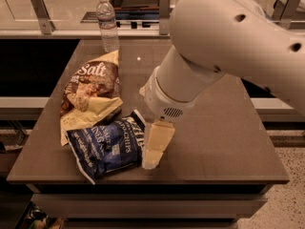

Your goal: Move blue chip bag near water bottle

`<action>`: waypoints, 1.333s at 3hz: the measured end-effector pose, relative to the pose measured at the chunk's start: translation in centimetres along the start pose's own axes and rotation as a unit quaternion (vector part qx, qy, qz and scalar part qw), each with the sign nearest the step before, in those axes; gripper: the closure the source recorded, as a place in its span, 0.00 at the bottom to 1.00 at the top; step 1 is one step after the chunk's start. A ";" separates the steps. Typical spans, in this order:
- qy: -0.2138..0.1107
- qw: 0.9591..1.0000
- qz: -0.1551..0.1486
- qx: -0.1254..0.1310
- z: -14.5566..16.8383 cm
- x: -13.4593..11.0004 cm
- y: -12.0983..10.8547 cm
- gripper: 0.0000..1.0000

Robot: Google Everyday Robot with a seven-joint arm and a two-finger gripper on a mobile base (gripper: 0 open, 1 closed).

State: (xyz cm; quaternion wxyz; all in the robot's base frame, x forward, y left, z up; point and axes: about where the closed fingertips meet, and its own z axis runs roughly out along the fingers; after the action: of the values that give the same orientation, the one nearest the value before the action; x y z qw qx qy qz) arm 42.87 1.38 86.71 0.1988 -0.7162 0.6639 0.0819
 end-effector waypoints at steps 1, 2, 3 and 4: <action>-0.017 1.000 -0.010 -0.016 0.9 -0.9 0.8 0.00; -0.036 0.999 -0.021 -0.028 1.1 -2.1 2.2 0.00; -0.055 0.997 -0.031 -0.039 1.6 -3.3 3.2 0.00; -0.068 0.996 -0.030 -0.044 3.2 -4.2 3.6 0.00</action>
Offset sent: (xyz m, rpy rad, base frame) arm -0.0391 0.0341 -0.0085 0.1028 0.0637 0.1161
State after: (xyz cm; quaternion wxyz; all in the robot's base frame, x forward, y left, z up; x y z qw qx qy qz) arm 39.34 6.33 84.79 0.2137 -0.7370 0.6226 0.1533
